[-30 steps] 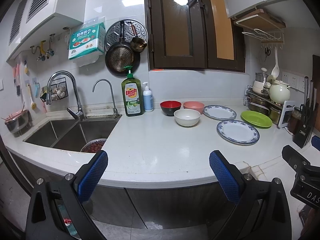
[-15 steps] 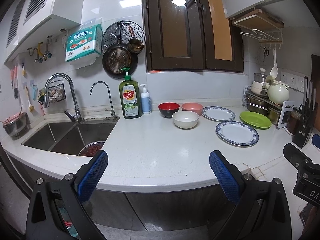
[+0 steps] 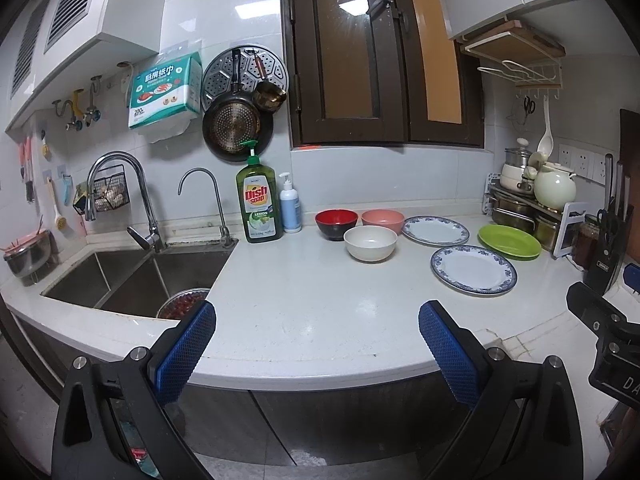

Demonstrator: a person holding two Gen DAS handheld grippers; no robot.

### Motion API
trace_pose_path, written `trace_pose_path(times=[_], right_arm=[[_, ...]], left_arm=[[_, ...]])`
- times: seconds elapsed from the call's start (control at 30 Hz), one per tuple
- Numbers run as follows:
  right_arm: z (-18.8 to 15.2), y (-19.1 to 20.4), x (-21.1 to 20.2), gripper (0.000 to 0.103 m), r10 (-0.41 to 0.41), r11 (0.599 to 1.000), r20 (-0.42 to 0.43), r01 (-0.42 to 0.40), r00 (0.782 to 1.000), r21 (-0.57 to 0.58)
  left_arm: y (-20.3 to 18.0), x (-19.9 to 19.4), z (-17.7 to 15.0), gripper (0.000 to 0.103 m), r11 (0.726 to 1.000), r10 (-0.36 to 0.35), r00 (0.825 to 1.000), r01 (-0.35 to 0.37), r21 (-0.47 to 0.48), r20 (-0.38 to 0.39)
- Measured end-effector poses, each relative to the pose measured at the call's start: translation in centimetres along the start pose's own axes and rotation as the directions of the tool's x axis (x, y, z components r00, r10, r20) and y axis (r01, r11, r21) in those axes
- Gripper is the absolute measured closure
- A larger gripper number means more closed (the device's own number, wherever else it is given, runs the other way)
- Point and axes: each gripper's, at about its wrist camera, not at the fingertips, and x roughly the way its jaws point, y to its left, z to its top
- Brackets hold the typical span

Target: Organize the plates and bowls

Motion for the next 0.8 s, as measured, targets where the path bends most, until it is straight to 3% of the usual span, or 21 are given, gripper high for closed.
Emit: trace_pose_path(times=[0.8], right_arm=[[0.21, 0.03, -0.38, 0.001, -0.002, 1.000, 0.009, 0.002, 1.000, 0.000]], left_arm=[[-0.02, 0.04, 0.03, 0.000, 1.000, -0.011, 1.000, 0.011, 0.009, 0.008]])
